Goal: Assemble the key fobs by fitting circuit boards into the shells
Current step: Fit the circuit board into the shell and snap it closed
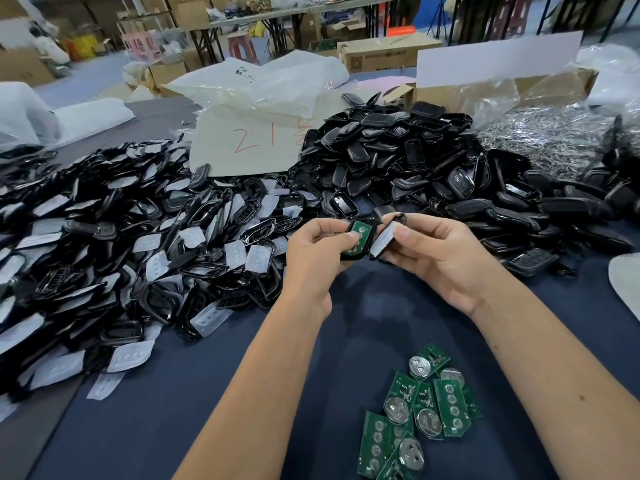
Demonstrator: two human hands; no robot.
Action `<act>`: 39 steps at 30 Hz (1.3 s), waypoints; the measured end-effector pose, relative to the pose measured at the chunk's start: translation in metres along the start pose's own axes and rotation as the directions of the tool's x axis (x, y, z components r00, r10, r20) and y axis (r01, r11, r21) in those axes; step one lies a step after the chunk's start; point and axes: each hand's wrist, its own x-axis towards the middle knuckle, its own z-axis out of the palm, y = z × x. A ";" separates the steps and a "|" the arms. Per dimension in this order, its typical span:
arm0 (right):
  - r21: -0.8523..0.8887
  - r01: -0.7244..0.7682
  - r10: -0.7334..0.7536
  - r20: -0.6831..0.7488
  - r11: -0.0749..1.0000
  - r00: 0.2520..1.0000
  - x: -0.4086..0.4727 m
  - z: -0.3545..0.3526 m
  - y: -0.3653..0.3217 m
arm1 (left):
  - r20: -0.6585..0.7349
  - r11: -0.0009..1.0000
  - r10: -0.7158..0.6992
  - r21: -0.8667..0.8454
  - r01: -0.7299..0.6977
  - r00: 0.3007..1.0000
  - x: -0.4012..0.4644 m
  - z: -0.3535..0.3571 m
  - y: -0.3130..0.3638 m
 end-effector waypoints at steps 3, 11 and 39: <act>-0.012 0.004 -0.004 -0.009 1.000 1.000 0.001 -0.001 0.000 | 0.056 0.997 0.027 0.064 -0.030 0.998 -0.001 -0.004 0.001; 0.015 0.023 -0.023 -0.046 1.000 0.999 0.000 -0.001 -0.001 | 0.103 0.995 -0.084 -0.035 0.088 0.991 0.001 -0.010 0.009; -0.088 -0.005 -0.010 -0.167 0.996 0.986 0.000 0.006 0.003 | -0.037 0.939 0.266 0.236 -0.250 0.963 -0.009 0.004 -0.008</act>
